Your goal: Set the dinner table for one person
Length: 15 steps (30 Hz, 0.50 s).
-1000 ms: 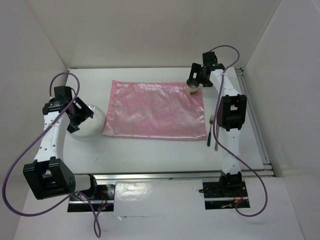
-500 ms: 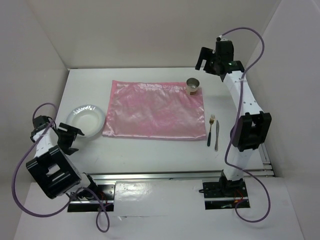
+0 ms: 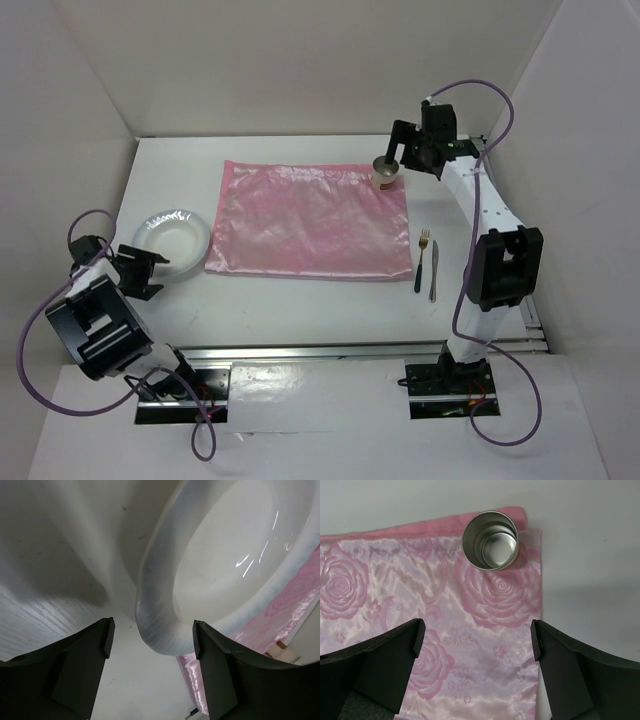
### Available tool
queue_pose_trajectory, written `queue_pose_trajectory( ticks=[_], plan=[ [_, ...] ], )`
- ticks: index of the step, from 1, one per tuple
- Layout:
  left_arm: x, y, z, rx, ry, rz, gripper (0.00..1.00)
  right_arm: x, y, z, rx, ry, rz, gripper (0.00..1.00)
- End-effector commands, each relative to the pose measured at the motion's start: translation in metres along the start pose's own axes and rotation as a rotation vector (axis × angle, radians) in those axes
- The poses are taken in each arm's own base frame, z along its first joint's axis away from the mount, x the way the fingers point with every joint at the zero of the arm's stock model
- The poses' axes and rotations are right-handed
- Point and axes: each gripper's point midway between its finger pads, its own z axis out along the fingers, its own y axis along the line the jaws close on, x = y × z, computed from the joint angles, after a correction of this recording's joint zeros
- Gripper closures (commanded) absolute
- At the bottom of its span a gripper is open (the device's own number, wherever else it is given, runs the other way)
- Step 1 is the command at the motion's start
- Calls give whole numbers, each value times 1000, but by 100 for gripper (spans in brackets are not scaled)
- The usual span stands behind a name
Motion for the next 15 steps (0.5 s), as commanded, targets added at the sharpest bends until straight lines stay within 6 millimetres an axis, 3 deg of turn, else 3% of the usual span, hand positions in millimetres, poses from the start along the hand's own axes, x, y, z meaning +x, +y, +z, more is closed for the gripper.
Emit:
queue_pose_trajectory(
  ticks=[1,7,9,13,15],
  plan=[
    [-18,-12,8,20,-56,-1,21,-29,18,-30,-49,-107,-24,0],
    [-18,-16,23,7,-68,21,23,-21,16,-35,-36,-102,-29,0],
    [-8,-15,30,-3,-41,11,25,-20,16,-38,-36,-103,-29,0],
    [-4,-15,40,-32,-37,14,40,-17,13,-42,-27,-105,-28,0],
    [1,-21,41,-36,-31,13,59,-15,10,-44,-13,-101,-28,0]
  ],
)
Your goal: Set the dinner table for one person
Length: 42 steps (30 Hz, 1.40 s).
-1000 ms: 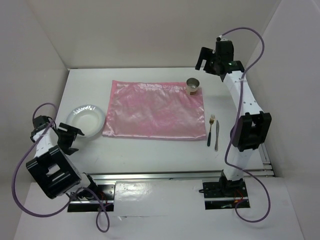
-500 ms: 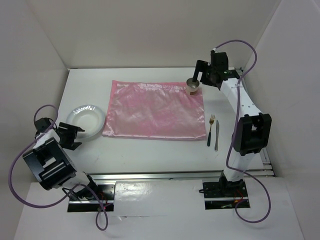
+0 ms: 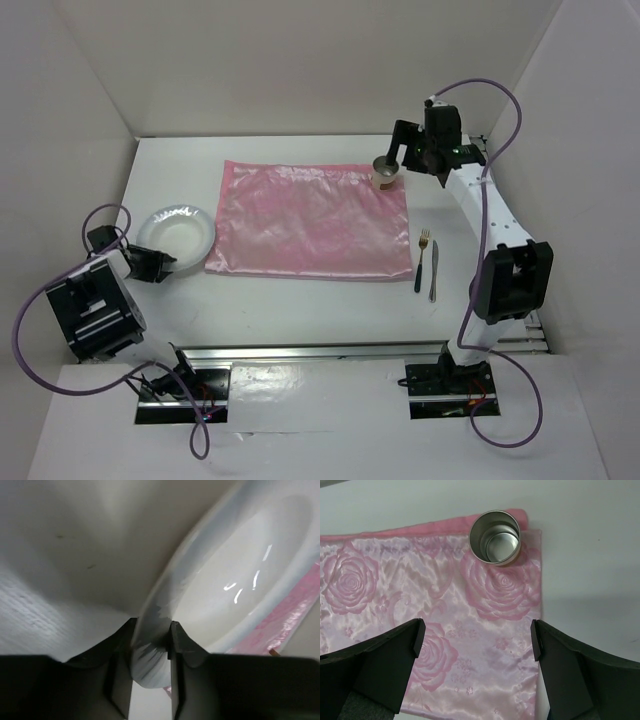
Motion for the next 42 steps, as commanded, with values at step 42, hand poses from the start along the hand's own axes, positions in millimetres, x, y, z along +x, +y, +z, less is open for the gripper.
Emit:
queue_pose_trajectory(
  ticks=[42],
  plan=[
    [282,-293,-38,709,499,858,100,22,-62,-94,74,-13,85,0]
  ],
)
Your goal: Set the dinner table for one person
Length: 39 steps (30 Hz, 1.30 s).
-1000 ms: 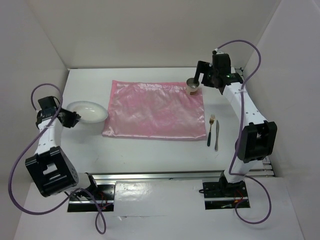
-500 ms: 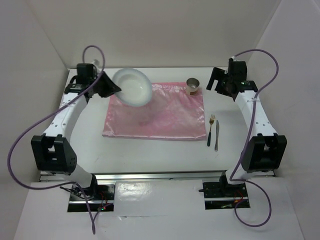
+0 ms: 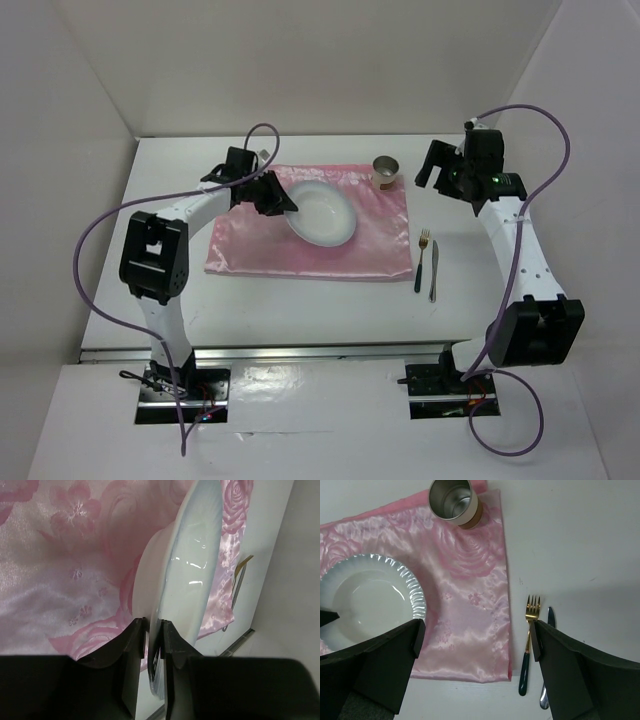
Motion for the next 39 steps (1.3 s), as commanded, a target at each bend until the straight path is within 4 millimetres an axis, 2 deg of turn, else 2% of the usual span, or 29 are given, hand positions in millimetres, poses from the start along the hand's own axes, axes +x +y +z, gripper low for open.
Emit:
queue_pose_trajectory(
  ticks=[1,4,6,7,8,10,13,14,15,17,20,21,22,24,26,29,33,35,36,39],
  plan=[
    [-36,-56,-14,215,-94,74,100,-1,-3,-15,9,-12,-7,0],
    [-36,-52,-7,219,-85,73,100,7,-6,-10,19,17,-6,0],
    [-34,-41,3,217,-54,53,100,16,-8,-8,16,38,-5,0],
    [-32,-41,7,229,-33,51,100,27,-13,-1,36,61,13,5],
    [-34,-40,10,229,-32,50,100,31,-15,-1,35,58,13,7],
    [-27,-27,20,204,-3,24,100,34,-22,0,83,42,62,7],
    [-20,-12,27,138,-3,16,100,62,-33,5,122,114,131,13],
    [-20,-3,30,104,-17,7,100,81,-42,10,146,174,156,15],
    [-17,2,30,80,-8,-8,100,93,-44,13,154,214,172,22],
    [-15,15,33,23,-10,-20,100,119,-55,23,203,290,232,28],
    [-11,30,36,-69,-1,-23,74,142,-52,32,177,355,265,33],
    [-14,30,34,-85,-8,-12,69,149,-53,34,178,381,269,33],
    [-13,36,36,-111,-3,-22,51,154,-54,39,182,390,269,33],
    [-7,41,34,-167,9,-10,30,158,-56,42,189,399,282,34],
    [-5,42,34,-192,13,2,7,180,-60,42,204,449,298,34],
    [-9,36,26,-196,-1,18,0,191,-62,42,203,461,315,36],
    [-22,26,10,-226,-46,40,0,205,-66,44,225,501,327,39],
    [-22,20,1,-249,-51,55,0,214,-74,44,267,518,320,41],
    [-25,8,-8,-243,-76,72,0,217,-75,45,273,531,320,41],
    [-32,-6,-27,-235,-126,90,0,225,-77,46,291,547,319,48]
  ],
)
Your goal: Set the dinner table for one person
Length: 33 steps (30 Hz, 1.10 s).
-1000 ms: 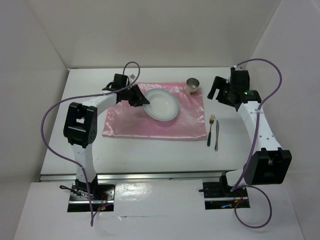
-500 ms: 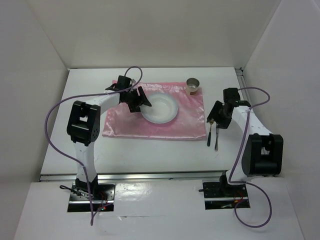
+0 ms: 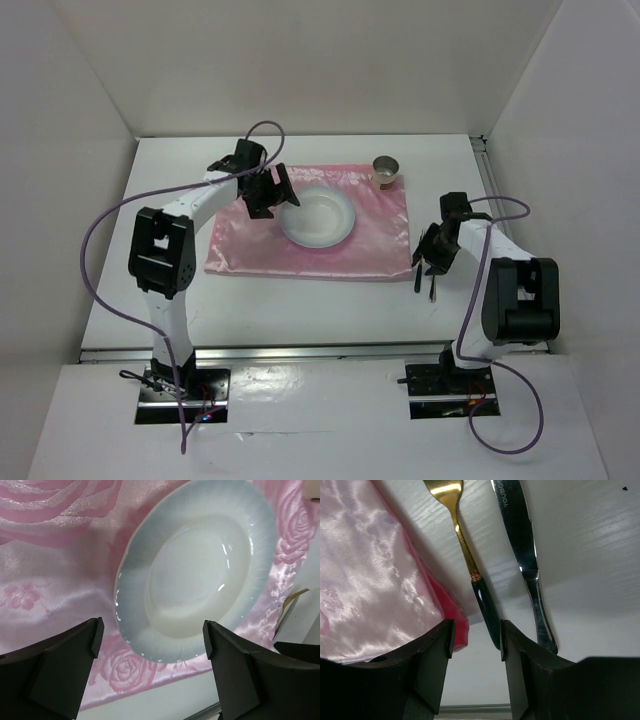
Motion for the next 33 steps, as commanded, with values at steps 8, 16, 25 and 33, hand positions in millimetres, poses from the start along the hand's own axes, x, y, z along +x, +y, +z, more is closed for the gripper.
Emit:
queue_pose_trajectory(
  ticks=[8,16,25,33],
  plan=[
    [-25,-69,-115,117,-242,103,0,11,-12,26,75,29,1,53],
    [-32,-84,-151,156,-305,118,0,17,-12,37,56,36,-37,79],
    [-28,-92,-176,193,-332,111,0,-39,52,-32,27,-228,-215,92],
    [-29,-95,-208,197,-398,125,0,-51,178,-118,-146,-427,-405,92]
  ],
)
